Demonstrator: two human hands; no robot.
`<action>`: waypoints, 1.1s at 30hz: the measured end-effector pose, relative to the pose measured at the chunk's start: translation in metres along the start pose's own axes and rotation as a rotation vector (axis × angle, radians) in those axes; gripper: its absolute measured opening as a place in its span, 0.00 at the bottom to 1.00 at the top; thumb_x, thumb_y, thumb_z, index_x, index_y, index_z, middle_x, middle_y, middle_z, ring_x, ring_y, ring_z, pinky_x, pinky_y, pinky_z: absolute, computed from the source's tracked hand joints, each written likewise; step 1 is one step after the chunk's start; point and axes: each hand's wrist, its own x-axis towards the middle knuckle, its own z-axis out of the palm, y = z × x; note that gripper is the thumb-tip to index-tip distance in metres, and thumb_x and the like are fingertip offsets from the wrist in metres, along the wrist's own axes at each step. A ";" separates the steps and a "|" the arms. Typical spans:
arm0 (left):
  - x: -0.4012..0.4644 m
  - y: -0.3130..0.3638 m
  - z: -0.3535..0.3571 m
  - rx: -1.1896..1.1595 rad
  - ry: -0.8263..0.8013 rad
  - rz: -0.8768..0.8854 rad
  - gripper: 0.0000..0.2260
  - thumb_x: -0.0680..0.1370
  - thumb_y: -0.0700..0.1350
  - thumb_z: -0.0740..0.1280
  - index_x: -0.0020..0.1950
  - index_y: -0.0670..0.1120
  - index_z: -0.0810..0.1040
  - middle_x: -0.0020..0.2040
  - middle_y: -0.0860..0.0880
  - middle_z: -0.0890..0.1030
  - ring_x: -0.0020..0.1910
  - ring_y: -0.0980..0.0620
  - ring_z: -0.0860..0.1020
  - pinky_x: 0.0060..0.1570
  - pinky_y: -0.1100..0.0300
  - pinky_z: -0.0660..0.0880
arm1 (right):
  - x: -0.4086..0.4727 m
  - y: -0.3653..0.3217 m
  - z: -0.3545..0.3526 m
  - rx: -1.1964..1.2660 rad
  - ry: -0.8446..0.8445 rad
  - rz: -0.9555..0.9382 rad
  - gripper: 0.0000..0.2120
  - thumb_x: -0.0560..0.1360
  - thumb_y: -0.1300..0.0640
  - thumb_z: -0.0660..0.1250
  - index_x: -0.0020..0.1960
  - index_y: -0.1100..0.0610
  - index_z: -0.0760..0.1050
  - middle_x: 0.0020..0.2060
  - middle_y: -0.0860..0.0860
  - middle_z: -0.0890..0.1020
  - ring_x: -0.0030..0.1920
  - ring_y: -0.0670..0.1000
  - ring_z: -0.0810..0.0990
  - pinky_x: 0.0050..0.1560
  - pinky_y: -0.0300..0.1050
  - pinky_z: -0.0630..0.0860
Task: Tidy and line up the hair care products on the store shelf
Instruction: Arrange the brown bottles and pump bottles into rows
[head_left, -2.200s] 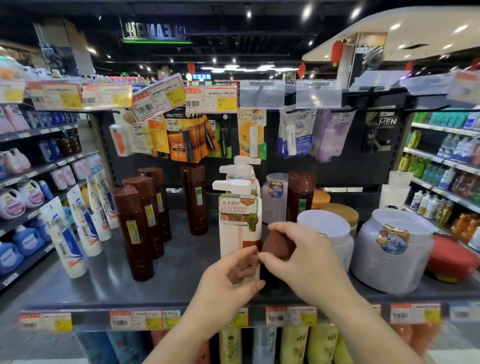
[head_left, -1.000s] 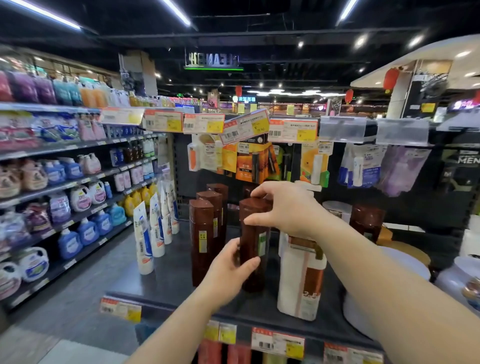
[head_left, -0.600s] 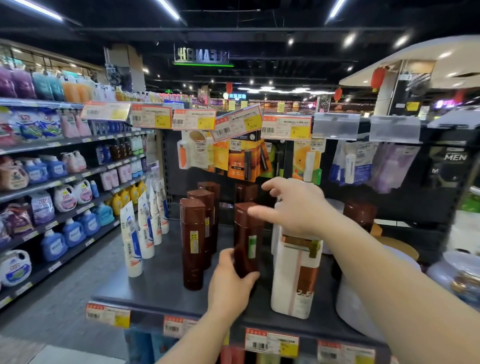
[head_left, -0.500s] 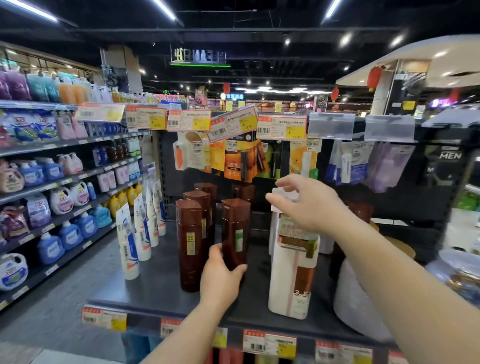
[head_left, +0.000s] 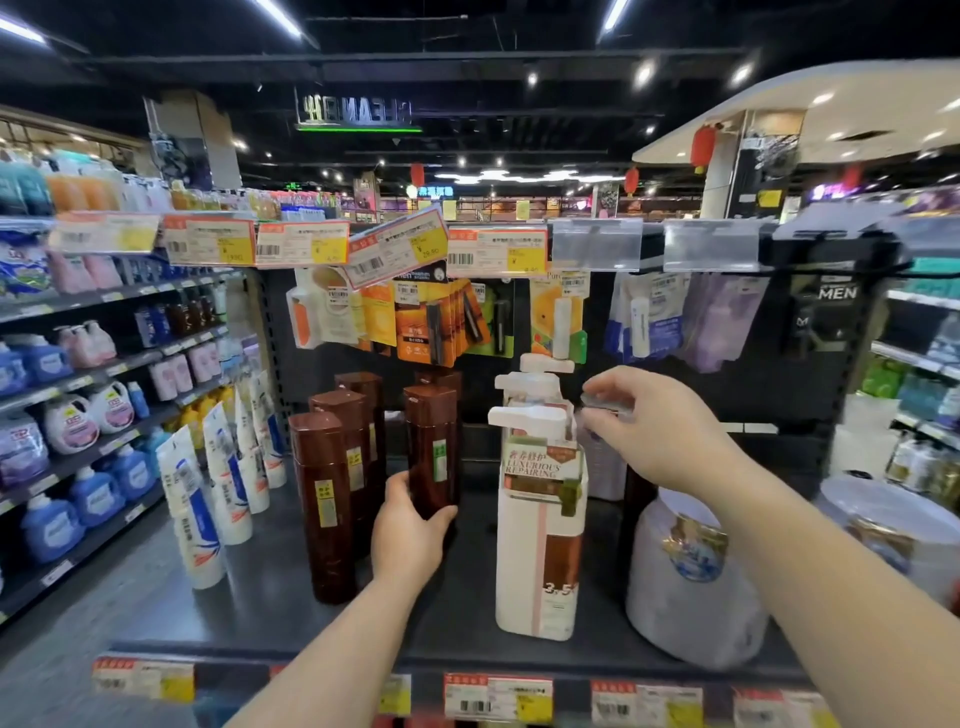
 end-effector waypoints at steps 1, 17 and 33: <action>0.000 0.000 0.001 0.004 0.003 0.005 0.27 0.72 0.46 0.76 0.67 0.50 0.67 0.61 0.49 0.80 0.60 0.48 0.78 0.52 0.59 0.71 | 0.000 0.002 0.001 -0.012 -0.008 0.001 0.17 0.75 0.51 0.68 0.63 0.46 0.73 0.57 0.45 0.79 0.54 0.44 0.75 0.52 0.40 0.70; 0.001 -0.006 0.007 0.004 0.030 0.043 0.30 0.72 0.46 0.76 0.69 0.47 0.66 0.63 0.46 0.79 0.61 0.46 0.77 0.52 0.59 0.71 | 0.013 0.057 -0.041 -0.008 0.076 0.051 0.18 0.74 0.58 0.70 0.63 0.50 0.74 0.56 0.49 0.80 0.56 0.49 0.77 0.54 0.42 0.72; -0.035 0.034 -0.015 -0.012 0.207 0.112 0.36 0.70 0.52 0.77 0.73 0.52 0.63 0.71 0.48 0.65 0.70 0.48 0.67 0.68 0.44 0.68 | 0.029 0.080 -0.019 -0.016 0.035 0.036 0.21 0.72 0.55 0.73 0.63 0.49 0.74 0.58 0.49 0.79 0.52 0.46 0.74 0.48 0.41 0.70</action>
